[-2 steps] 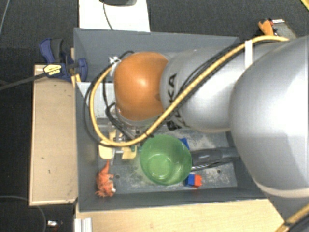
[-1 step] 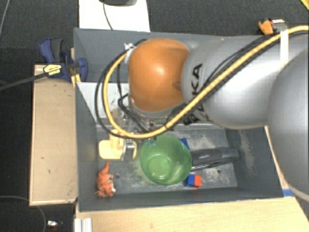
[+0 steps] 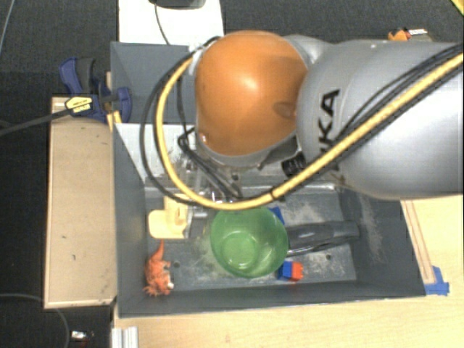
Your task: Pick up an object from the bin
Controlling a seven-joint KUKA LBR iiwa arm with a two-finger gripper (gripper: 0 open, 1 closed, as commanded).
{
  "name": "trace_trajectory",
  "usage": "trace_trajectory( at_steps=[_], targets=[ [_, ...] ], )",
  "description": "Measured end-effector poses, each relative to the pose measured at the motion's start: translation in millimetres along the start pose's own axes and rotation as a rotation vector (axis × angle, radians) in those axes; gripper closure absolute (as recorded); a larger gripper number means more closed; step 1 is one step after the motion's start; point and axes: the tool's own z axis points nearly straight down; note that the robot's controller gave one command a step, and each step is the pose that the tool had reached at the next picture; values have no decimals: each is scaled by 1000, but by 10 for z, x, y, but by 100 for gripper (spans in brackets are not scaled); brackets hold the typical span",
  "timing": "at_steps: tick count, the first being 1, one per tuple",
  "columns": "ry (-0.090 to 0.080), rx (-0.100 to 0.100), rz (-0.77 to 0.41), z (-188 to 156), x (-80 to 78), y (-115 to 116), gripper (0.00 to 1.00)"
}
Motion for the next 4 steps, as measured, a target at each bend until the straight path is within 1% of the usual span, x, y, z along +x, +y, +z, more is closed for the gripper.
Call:
trace_trajectory(
  at_steps=[1,2,3,4],
  targets=[
    [-10,-4,-24,473,-190,52,0],
    [-11,-3,-333,710,-210,35,0],
    [-14,-1,-674,1373,-310,-2,0],
    [-10,-1,-798,1584,-306,37,0]
  ],
)
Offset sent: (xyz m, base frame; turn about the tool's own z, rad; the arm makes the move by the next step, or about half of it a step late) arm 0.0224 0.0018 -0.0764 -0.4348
